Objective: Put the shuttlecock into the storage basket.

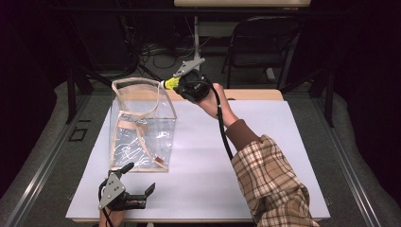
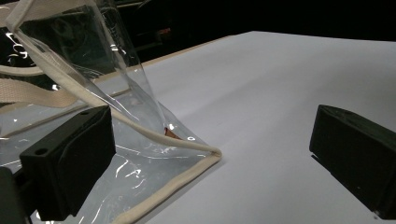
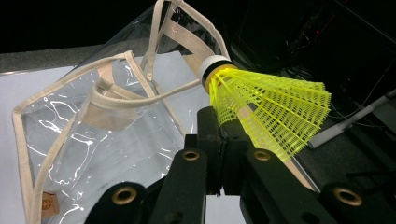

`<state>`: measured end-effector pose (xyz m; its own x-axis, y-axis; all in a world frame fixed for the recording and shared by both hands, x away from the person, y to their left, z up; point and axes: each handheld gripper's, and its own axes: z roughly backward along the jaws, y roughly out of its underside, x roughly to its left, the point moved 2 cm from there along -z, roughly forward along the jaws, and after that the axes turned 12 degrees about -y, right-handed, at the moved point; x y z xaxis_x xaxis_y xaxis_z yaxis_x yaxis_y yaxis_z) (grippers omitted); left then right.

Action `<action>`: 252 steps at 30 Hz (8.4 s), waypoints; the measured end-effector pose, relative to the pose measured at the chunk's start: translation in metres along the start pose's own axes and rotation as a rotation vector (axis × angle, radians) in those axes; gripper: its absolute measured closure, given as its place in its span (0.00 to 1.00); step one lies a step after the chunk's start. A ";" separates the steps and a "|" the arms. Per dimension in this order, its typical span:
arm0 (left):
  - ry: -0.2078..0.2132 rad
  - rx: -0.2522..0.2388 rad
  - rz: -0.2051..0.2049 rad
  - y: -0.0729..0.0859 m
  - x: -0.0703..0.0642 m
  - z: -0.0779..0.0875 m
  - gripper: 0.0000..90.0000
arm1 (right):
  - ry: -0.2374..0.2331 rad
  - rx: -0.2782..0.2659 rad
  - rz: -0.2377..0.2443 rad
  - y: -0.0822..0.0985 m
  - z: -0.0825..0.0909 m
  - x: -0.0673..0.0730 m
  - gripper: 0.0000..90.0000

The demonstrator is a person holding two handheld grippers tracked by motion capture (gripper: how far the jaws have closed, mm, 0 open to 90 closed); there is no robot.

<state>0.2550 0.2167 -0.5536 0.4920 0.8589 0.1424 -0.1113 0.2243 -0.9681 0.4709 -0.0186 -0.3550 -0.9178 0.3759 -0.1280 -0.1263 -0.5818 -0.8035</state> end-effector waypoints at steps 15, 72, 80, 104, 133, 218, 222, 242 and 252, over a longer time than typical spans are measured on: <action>0.000 0.000 0.001 0.000 0.000 0.000 0.00 | 0.004 -0.005 0.017 -0.012 -0.005 0.003 1.00; -0.003 -0.003 0.005 0.000 0.001 0.001 0.00 | -0.020 0.010 0.059 -0.047 -0.037 0.014 0.99; -0.001 -0.002 0.004 0.000 0.001 0.001 0.00 | -0.026 0.007 0.052 -0.050 -0.044 0.016 0.99; -0.002 -0.006 0.008 -0.001 0.001 0.002 0.00 | -0.018 0.033 0.034 -0.057 -0.066 0.018 0.99; -0.001 -0.010 0.010 -0.001 0.002 0.003 0.00 | -0.025 0.072 0.005 -0.053 -0.103 0.019 0.99; -0.002 -0.003 0.013 -0.001 0.000 0.002 0.00 | -0.018 -0.041 -0.185 0.054 0.015 -0.004 0.03; -0.003 -0.004 0.011 -0.001 0.000 0.002 0.00 | -0.008 -0.045 -0.188 0.064 0.022 -0.003 0.03; 0.000 -0.001 0.010 -0.001 0.000 0.002 0.00 | 0.029 -0.033 -0.217 0.115 0.053 0.009 0.02; -0.001 -0.001 0.012 -0.001 0.000 0.001 0.00 | 0.038 -0.026 -0.236 0.137 0.063 0.017 0.02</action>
<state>0.2539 0.2167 -0.5525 0.4901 0.8617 0.1313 -0.1162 0.2139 -0.9699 0.4146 -0.1372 -0.4310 -0.8489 0.5267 0.0435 -0.3252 -0.4557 -0.8286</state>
